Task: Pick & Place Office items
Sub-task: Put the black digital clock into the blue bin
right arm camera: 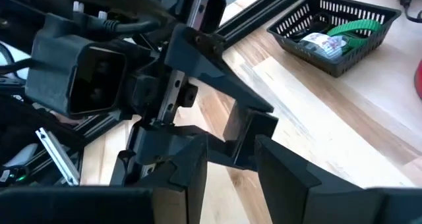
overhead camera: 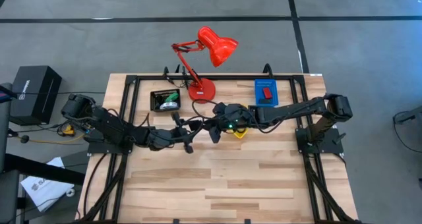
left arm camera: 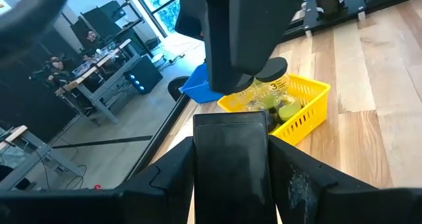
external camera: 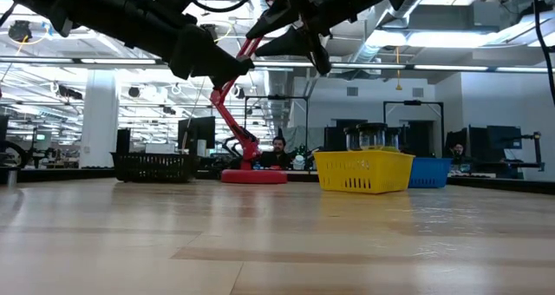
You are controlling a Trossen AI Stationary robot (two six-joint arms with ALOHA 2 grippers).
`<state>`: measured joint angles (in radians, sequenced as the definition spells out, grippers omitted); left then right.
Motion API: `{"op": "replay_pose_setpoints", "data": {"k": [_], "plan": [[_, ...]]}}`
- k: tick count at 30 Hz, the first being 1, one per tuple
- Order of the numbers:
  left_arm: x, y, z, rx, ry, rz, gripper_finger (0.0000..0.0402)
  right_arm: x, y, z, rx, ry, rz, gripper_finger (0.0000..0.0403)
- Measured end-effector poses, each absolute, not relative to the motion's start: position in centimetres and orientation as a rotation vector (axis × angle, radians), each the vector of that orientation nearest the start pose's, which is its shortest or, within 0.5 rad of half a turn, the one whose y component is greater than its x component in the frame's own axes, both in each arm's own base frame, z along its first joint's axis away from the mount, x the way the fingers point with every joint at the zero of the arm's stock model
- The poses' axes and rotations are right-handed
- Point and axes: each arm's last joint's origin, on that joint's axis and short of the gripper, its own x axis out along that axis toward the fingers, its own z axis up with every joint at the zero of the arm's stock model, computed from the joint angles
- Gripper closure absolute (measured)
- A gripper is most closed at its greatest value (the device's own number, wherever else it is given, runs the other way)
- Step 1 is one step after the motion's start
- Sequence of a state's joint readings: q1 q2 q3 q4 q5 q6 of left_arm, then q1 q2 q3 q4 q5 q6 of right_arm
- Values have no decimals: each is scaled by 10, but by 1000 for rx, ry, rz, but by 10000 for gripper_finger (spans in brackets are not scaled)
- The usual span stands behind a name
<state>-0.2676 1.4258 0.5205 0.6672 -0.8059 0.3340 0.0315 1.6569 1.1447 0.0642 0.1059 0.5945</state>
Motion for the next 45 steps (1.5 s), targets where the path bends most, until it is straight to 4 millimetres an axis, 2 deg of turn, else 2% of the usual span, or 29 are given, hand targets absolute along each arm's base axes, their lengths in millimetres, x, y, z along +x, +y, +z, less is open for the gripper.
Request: {"op": "replay_pose_setpoints", "data": {"k": [13, 20, 34, 45], "plan": [[263, -51, 189, 438, 278, 461, 244, 372, 7, 255, 538, 417, -260, 284], [267, -52, 198, 457, 256, 461, 244, 372, 6, 255, 539, 412, -261, 284], [277, -45, 212, 442, 214, 435, 243, 373, 2, 258, 546, 388, -262, 284], [282, -30, 215, 425, 171, 360, 242, 374, -1, 259, 551, 366, -268, 284]]}}
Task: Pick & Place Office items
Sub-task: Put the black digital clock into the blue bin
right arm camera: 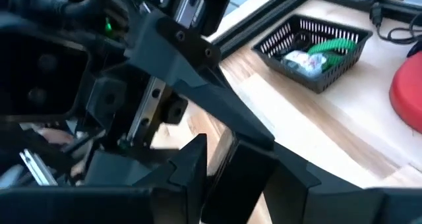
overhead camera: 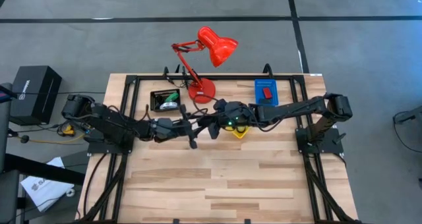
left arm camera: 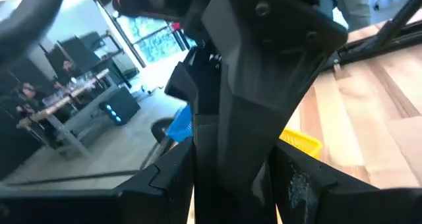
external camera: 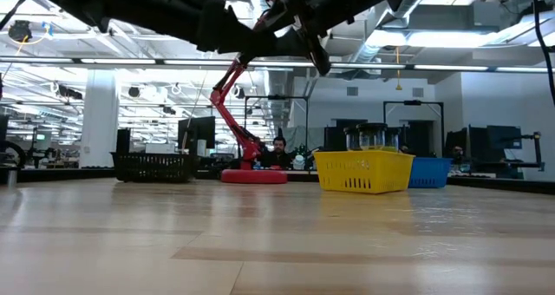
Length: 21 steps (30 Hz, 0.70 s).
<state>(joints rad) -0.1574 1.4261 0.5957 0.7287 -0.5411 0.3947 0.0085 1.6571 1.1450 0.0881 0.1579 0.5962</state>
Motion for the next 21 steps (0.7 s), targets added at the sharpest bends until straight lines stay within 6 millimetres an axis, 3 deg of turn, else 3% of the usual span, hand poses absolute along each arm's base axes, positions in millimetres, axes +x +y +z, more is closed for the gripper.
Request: {"op": "replay_pose_setpoints", "data": {"k": [6, 12, 21], "plan": [[284, -32, 219, 514, 162, 332, 241, 374, -9, 260, 678, 358, -238, 285], [284, -30, 219, 523, 171, 348, 240, 373, -12, 258, 697, 404, -186, 286], [284, -30, 218, 533, 177, 357, 239, 373, -14, 258, 679, 399, -208, 337]]}}
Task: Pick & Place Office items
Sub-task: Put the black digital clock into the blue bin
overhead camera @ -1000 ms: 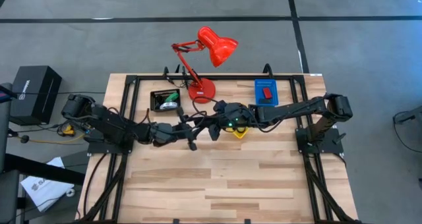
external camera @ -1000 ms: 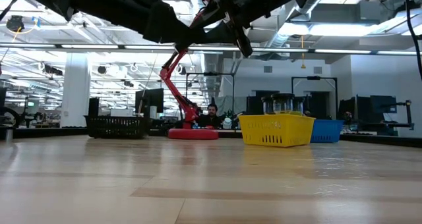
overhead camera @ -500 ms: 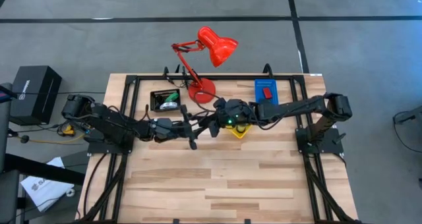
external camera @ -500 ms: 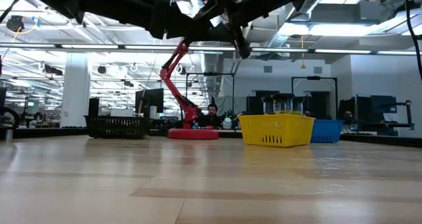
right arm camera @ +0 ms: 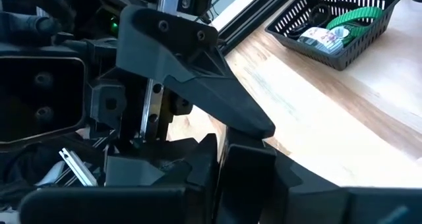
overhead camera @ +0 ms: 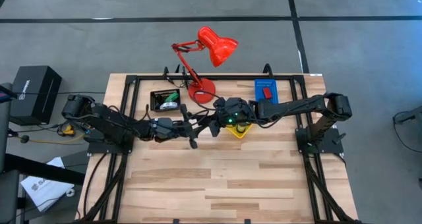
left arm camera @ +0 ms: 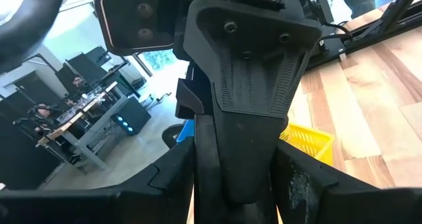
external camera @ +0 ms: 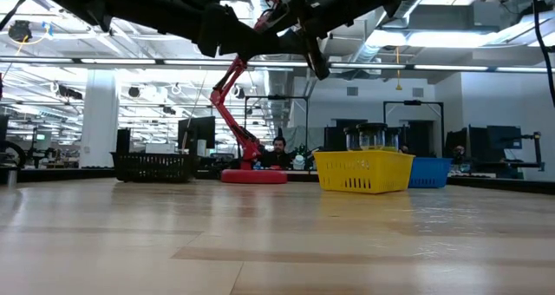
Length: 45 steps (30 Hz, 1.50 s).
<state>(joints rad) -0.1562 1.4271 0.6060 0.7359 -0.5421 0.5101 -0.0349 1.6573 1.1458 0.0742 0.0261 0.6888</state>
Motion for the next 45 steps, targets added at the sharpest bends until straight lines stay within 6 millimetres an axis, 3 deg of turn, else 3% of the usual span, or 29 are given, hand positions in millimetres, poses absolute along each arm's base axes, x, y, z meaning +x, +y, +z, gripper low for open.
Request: {"op": "replay_pose_setpoints", "data": {"k": [17, 28, 40, 45], "plan": [[284, -30, 218, 490, 169, 354, 226, 373, -14, 257, 663, 409, -208, 348], [284, -30, 219, 425, 153, 356, 178, 372, -15, 255, 628, 433, -213, 348], [282, -42, 217, 434, 165, 312, 159, 361, -22, 239, 574, 623, -281, 349], [282, -43, 216, 436, 167, 312, 158, 358, -6, 234, 533, 697, -250, 349]]}}
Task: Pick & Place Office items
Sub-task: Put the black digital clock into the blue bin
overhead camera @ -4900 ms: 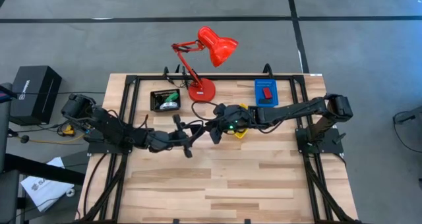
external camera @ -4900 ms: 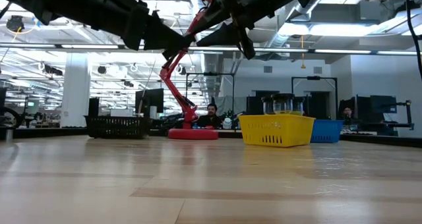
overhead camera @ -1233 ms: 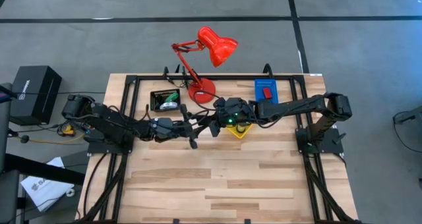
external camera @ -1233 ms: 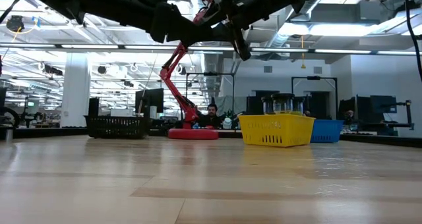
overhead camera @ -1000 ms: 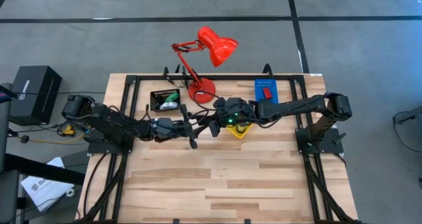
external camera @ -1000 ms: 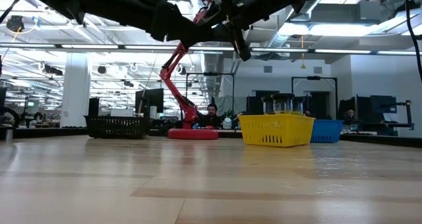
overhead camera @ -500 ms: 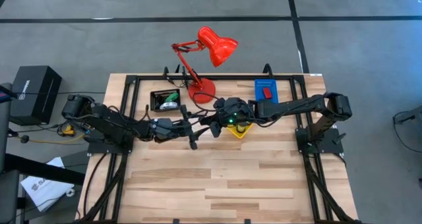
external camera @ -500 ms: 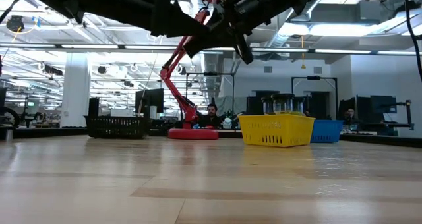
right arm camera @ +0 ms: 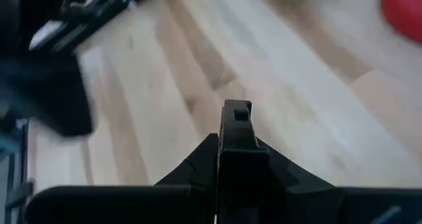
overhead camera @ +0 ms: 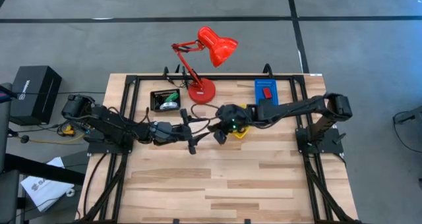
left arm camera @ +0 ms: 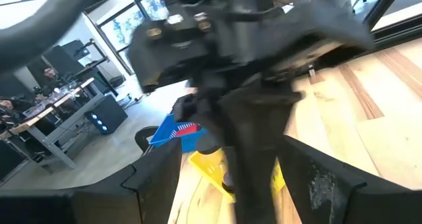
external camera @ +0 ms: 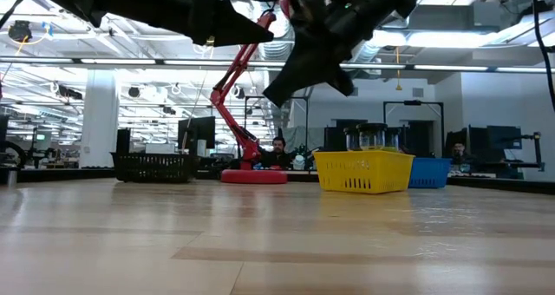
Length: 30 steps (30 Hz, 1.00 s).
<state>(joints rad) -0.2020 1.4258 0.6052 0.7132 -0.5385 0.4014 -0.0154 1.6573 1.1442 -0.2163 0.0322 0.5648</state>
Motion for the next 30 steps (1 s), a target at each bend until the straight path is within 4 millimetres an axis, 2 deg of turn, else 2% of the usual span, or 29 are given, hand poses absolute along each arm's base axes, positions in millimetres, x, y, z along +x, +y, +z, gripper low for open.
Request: {"op": "replay_pose_setpoints", "data": {"k": [7, 11, 15, 22, 26, 30], "plan": [[282, -43, 216, 438, 168, 312, 162, 348, 6, 244, 518, 721, -223, 349], [282, -42, 216, 438, 170, 312, 162, 329, 5, 252, 505, 806, -265, 349], [282, -42, 216, 438, 170, 312, 164, 301, -3, 264, 454, 879, -442, 349], [282, -42, 216, 391, 162, 316, 164, 253, -29, 275, 260, 974, -898, 349], [282, -42, 216, 387, 161, 316, 164, 241, -46, 273, 204, 1031, -1060, 349], [282, -42, 216, 387, 161, 316, 164, 241, -67, 263, 186, 1095, -1147, 349]]}}
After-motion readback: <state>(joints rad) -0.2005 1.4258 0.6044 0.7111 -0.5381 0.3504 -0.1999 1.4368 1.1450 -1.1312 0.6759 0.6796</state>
